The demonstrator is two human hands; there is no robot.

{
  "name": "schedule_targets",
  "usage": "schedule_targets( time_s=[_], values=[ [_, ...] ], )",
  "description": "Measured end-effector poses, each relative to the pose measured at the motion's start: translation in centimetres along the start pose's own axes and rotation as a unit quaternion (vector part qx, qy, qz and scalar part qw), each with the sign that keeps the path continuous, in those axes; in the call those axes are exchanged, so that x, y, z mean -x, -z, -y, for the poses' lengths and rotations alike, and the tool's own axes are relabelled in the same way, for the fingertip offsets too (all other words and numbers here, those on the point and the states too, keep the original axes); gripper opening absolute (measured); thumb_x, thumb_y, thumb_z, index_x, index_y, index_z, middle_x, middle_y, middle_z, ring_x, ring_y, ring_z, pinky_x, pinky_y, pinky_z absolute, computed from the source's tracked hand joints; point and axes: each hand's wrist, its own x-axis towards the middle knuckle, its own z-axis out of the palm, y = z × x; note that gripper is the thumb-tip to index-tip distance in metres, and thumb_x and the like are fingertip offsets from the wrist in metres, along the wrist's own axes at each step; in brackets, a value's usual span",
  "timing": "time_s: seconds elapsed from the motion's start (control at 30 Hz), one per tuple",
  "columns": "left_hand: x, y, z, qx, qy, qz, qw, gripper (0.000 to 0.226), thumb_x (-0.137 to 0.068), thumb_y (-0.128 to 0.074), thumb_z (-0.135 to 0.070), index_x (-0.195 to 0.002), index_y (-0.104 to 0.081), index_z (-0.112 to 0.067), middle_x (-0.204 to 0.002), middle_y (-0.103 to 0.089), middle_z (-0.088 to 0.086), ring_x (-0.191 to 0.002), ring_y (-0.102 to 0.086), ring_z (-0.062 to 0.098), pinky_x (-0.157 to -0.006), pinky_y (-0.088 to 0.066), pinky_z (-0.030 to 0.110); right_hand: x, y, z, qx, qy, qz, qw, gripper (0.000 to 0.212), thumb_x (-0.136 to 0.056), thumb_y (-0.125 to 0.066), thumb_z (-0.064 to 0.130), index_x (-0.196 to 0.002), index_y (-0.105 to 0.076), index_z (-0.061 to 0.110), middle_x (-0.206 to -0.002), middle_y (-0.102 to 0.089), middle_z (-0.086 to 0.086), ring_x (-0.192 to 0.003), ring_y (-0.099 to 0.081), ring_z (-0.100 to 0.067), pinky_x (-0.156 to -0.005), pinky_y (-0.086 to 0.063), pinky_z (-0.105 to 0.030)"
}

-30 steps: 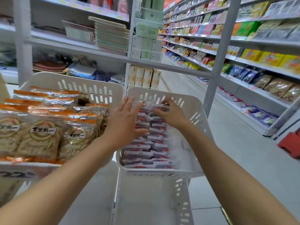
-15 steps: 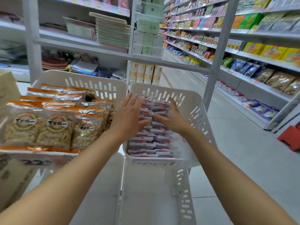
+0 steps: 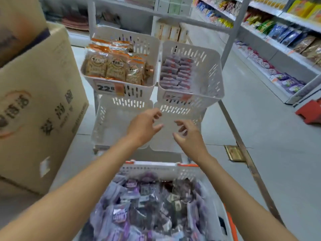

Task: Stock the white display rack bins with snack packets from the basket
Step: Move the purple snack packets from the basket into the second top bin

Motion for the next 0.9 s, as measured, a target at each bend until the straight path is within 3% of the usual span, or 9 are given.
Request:
schedule_targets(
  time_s=[0.13, 0.23, 0.3, 0.43, 0.53, 0.7, 0.8, 0.87, 0.9],
  values=[
    [8.9, -0.9, 5.1, 0.031, 0.093, 0.048, 0.994, 0.033, -0.085, -0.077, -0.021, -0.115, -0.066, -0.013, -0.107, -0.066, 0.002, -0.085, -0.060, 0.015, -0.081, -0.052, 0.031, 9.1, -5.5, -1.7, -0.015, -0.074, 0.168, 0.983, 0.038, -0.083, -0.072, 0.007, -0.120, -0.064, 0.012, -0.107, -0.061, -0.002, -0.090, -0.057, -0.016, -0.085, -0.046, -0.029],
    [14.2, -0.4, 8.4, 0.041, 0.139, 0.048, 0.988, 0.029, -0.083, -0.078, -0.018, -0.109, -0.067, -0.015, -0.102, -0.068, 0.000, -0.083, -0.062, 0.012, -0.074, -0.049, 0.020, 12.9, -9.2, -1.6, 0.030, -0.061, 0.321, 0.945, 0.048, -0.087, -0.070, 0.015, -0.133, -0.057, 0.009, -0.132, -0.058, -0.005, -0.118, -0.055, -0.019, -0.103, -0.041, -0.028],
    [16.5, 0.0, 10.0, 0.049, 0.158, 0.041, 0.985, 0.028, -0.080, -0.081, -0.020, -0.104, -0.067, -0.017, -0.100, -0.068, 0.001, -0.086, -0.063, 0.014, -0.079, -0.052, 0.027, 13.9, -12.0, -1.0, 0.044, -0.057, 0.362, 0.929, 0.055, -0.090, -0.069, 0.022, -0.141, -0.049, 0.012, -0.143, -0.049, -0.005, -0.130, -0.047, -0.021, -0.108, -0.036, -0.031],
    [19.0, 0.4, 11.2, 0.049, 0.187, 0.035, 0.980, 0.030, -0.086, -0.076, -0.021, -0.113, -0.065, -0.014, -0.105, -0.063, -0.002, -0.092, -0.058, 0.013, -0.077, -0.044, 0.022, 14.2, -16.7, -1.1, 0.077, -0.049, 0.332, 0.939, 0.059, -0.087, -0.071, 0.022, -0.141, -0.049, 0.010, -0.144, -0.051, -0.013, -0.131, -0.047, -0.030, -0.110, -0.037, -0.039],
    [19.9, 0.4, 11.9, 0.058, 0.194, 0.035, 0.979, 0.029, -0.089, -0.073, -0.021, -0.116, -0.065, -0.018, -0.109, -0.064, -0.005, -0.090, -0.060, 0.008, -0.076, -0.044, 0.019, 13.9, -18.0, -2.7, 0.094, -0.020, 0.294, 0.951, 0.030, -0.087, -0.065, 0.014, -0.116, -0.070, 0.014, -0.115, -0.070, -0.012, -0.105, -0.063, -0.035, -0.085, -0.052, -0.044],
    [20.3, 0.3, 11.2, 0.065, 0.257, 0.054, 0.963, 0.018, -0.097, -0.061, -0.031, -0.105, -0.066, -0.016, -0.103, -0.069, 0.000, -0.095, -0.068, 0.020, -0.080, -0.054, 0.031, 13.8, -15.1, -2.3, 0.011, -0.013, 0.154, 0.988, 0.021, -0.090, -0.067, 0.009, -0.108, -0.077, 0.014, -0.105, -0.075, -0.001, -0.095, -0.065, -0.009, -0.089, -0.051, -0.023],
    [20.4, -0.6, 9.2, 0.254, 0.383, 0.182, 0.869, 0.044, -0.098, -0.047, -0.054, -0.111, -0.058, -0.013, -0.111, -0.066, 0.009, -0.095, -0.071, 0.024, -0.075, -0.059, 0.032, 15.3, -12.9, -0.1, -0.096, -0.007, 0.099, 0.990, 0.023, -0.085, -0.074, 0.008, -0.108, -0.076, 0.013, -0.109, -0.073, 0.002, -0.099, -0.065, -0.004, -0.094, -0.051, -0.018],
    [20.6, -1.3, 8.9, 0.386, 0.425, 0.157, 0.803, 0.041, -0.096, -0.055, -0.046, -0.116, -0.059, -0.011, -0.117, -0.066, 0.009, -0.100, -0.070, 0.022, -0.077, -0.059, 0.031, 16.1, -12.7, 1.0, -0.117, 0.033, 0.157, 0.980, 0.029, -0.084, -0.076, 0.009, -0.112, -0.074, 0.013, -0.117, -0.068, 0.004, -0.106, -0.063, -0.006, -0.096, -0.049, -0.017],
    [20.6, -1.4, 9.2, 0.386, 0.419, 0.120, 0.813, 0.036, -0.095, -0.062, -0.036, -0.119, -0.061, -0.010, -0.117, -0.068, 0.007, -0.099, -0.070, 0.019, -0.074, -0.059, 0.030, 16.2, -13.1, 1.3, -0.121, 0.028, 0.195, 0.973, 0.035, -0.084, -0.075, 0.010, -0.119, -0.071, 0.014, -0.123, -0.062, 0.006, -0.110, -0.060, -0.006, -0.097, -0.046, -0.014]
  ],
)
